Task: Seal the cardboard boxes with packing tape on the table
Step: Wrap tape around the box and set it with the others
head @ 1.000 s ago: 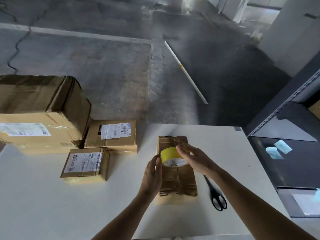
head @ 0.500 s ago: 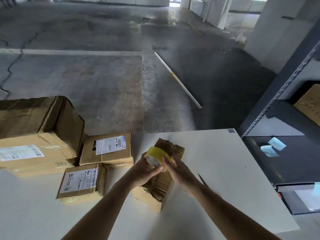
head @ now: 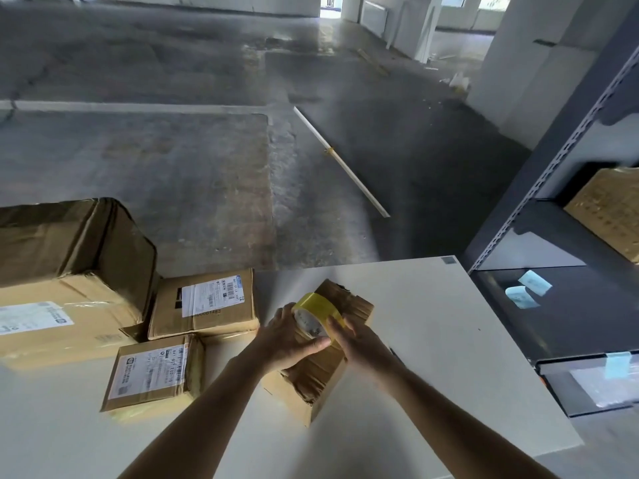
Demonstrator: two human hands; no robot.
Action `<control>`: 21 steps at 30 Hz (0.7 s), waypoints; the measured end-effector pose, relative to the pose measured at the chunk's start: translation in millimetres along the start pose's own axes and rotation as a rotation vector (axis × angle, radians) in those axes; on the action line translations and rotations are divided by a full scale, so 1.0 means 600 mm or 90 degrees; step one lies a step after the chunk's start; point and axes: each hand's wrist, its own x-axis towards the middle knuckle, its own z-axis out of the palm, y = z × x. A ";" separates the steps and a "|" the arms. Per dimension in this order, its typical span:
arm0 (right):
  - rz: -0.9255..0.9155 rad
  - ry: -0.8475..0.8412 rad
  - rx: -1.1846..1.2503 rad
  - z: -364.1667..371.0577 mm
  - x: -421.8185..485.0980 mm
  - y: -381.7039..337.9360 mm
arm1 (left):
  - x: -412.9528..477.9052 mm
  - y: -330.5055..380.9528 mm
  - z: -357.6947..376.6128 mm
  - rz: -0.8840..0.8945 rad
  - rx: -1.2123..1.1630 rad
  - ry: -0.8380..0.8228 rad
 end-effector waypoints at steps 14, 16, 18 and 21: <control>-0.070 0.031 -0.213 -0.013 0.040 0.020 | -0.045 0.046 0.033 -0.127 0.229 -0.020; -0.123 0.056 -0.258 -0.014 0.047 0.027 | -0.046 0.049 0.034 -0.136 0.238 -0.020; -0.189 0.073 -0.251 -0.013 0.051 0.033 | -0.048 0.053 0.036 -0.143 0.236 -0.015; -0.264 0.062 -0.128 -0.010 0.053 0.039 | -0.048 0.056 0.038 -0.145 0.228 0.016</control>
